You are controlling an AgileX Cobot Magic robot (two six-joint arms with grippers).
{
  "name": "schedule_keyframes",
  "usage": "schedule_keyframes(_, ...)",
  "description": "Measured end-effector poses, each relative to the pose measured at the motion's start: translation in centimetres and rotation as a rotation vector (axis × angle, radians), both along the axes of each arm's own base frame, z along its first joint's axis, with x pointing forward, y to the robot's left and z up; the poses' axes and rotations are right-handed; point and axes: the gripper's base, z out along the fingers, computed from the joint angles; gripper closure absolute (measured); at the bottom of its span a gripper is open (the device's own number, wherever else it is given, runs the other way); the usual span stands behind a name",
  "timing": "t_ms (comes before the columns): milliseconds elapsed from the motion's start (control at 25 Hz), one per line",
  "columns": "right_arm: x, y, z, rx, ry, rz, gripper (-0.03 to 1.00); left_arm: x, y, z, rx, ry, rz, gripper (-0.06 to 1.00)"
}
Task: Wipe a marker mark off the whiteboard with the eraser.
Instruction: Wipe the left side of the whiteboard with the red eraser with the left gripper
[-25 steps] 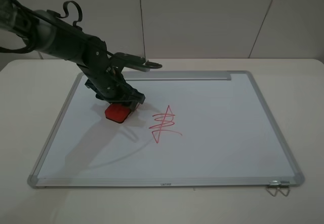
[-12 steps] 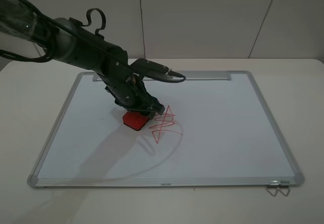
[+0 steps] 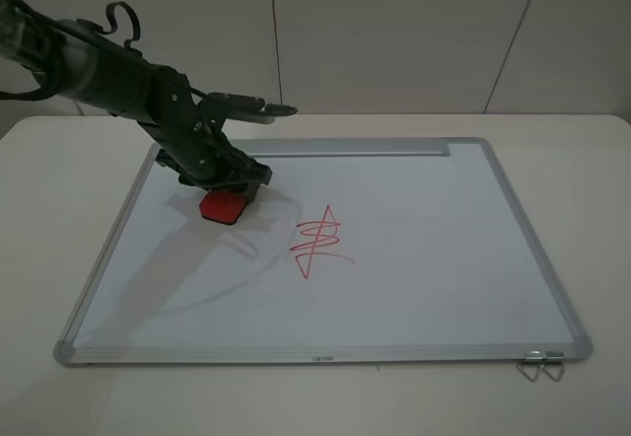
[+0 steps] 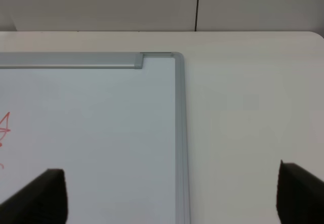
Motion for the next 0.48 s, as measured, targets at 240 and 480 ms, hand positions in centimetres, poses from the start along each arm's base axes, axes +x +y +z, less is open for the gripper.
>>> schedule_keyframes(240,0.0,0.0,0.0,0.0,0.0,0.0,0.26,1.5,3.3,0.0,-0.001,-0.005,0.088,0.38)
schedule_keyframes(480,0.0,0.0,0.0,0.0,0.0,0.0,0.26,1.3,2.7,-0.1,0.02,-0.009,0.041,0.38)
